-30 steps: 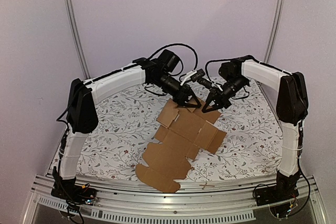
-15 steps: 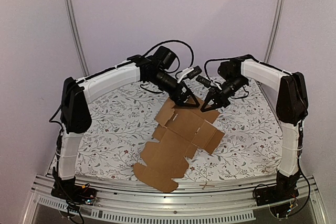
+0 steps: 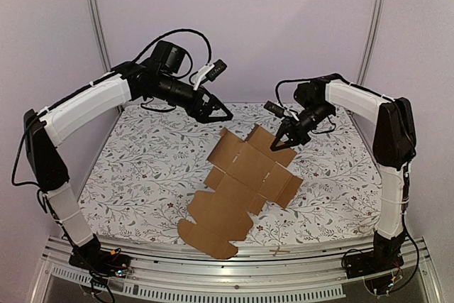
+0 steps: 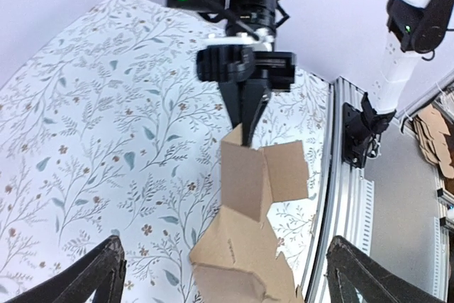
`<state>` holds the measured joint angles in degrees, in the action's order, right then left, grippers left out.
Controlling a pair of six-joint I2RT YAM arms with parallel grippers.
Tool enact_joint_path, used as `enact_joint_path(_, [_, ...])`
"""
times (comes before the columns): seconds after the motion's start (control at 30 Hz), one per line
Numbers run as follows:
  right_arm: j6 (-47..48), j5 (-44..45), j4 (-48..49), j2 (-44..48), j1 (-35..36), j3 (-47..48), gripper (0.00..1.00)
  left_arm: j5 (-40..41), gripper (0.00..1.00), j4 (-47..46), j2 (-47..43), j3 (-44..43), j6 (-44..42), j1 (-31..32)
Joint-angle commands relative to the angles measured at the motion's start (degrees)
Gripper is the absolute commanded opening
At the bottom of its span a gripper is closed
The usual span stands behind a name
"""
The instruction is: Fold the paper box
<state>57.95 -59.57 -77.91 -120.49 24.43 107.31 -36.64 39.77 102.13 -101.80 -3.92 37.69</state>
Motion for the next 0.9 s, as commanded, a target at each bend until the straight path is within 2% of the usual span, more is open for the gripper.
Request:
enact_joint_path(0.0, [-1.0, -0.9, -15.1, 0.4, 0.2, 0.2, 0.00, 6.6, 0.95, -2.0, -1.9, 5.2, 3.6, -3.6])
enact_joint_path(0.17, [-3.1, -0.3, -13.2, 0.7, 0.2, -0.1, 0.00, 12.5, 0.85, 0.1, -1.0, 6.3, 3.7, -3.9])
enact_joint_path(0.6, [-13.3, 2.8, -5.0, 0.8, 0.0, -1.0, 0.00, 13.6, 0.81, 1.0, -1.0, 8.8, 4.9, 0.5])
enact_joint_path(0.73, [-18.7, 4.2, -1.9, 0.2, -0.5, -1.2, 0.00, 20.0, 0.81, 1.1, -1.2, 9.1, 5.0, 3.3])
enact_joint_path(0.87, [-21.9, 5.5, -0.3, -0.4, -1.0, -1.4, 0.00, 35.1, 0.82, 2.2, -1.5, 8.6, 6.8, 6.2])
